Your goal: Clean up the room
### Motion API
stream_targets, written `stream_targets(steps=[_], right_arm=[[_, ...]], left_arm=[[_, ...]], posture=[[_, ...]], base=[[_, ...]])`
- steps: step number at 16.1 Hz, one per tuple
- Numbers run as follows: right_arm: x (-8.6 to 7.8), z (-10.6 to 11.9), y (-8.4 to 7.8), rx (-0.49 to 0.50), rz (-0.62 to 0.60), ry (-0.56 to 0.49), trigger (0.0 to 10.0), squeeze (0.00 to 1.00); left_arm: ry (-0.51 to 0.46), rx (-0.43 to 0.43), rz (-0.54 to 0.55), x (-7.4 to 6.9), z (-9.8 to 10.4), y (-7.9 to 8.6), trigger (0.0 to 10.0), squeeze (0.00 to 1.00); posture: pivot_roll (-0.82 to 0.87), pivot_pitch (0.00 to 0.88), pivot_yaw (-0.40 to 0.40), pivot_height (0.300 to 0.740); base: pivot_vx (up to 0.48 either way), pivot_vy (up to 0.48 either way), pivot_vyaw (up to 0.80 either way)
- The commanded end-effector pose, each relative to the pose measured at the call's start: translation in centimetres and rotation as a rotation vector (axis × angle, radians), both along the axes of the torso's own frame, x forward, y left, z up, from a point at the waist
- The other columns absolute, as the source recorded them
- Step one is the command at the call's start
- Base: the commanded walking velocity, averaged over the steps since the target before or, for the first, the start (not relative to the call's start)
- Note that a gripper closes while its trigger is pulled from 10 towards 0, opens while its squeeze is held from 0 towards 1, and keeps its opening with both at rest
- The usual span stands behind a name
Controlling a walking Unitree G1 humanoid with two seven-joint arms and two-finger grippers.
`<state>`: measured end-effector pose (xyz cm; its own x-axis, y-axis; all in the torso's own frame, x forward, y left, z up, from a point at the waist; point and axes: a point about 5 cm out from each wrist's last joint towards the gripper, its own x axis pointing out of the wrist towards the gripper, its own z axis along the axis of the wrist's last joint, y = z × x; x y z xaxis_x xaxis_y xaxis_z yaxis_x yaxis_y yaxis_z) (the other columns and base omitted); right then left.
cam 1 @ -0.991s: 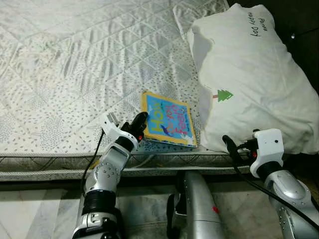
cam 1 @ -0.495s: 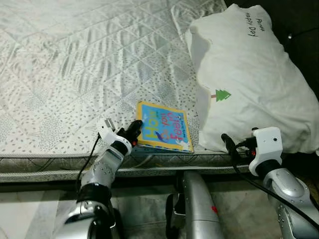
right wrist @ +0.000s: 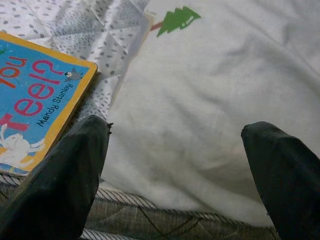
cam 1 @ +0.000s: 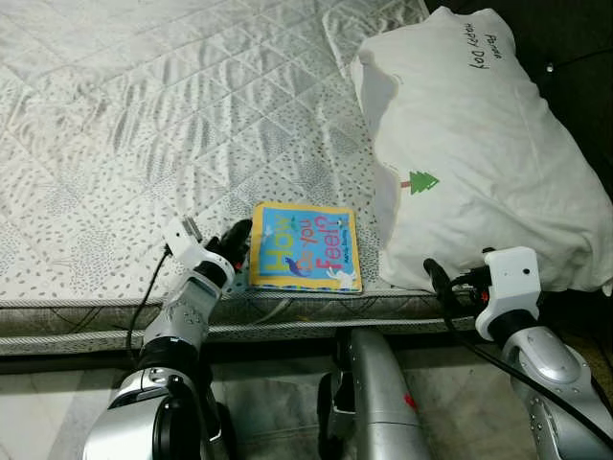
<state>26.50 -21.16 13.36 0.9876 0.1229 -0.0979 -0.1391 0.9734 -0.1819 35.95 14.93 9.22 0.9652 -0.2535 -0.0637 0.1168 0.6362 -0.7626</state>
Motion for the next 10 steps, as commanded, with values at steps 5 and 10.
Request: stream_targets(steps=[5,10], right_arm=[[0.5,-1.3,-0.6,0.003,-0.016,0.029,10.0,0.00],[0.7,-1.5,-0.4,0.023,-0.020,0.017,10.0,0.00]], left_arm=[[0.075,0.093,0.038,-0.6,-1.3,-0.1,10.0,1.00],[0.042,0.194,0.128,-2.9,-1.2,0.7,10.0,1.00]], posture=[[-0.12,0.229,-0.097,0.553],[-0.09,0.227,-0.073,0.553]], base=[[0.000,0.000,0.00],[0.000,0.000,0.00]])
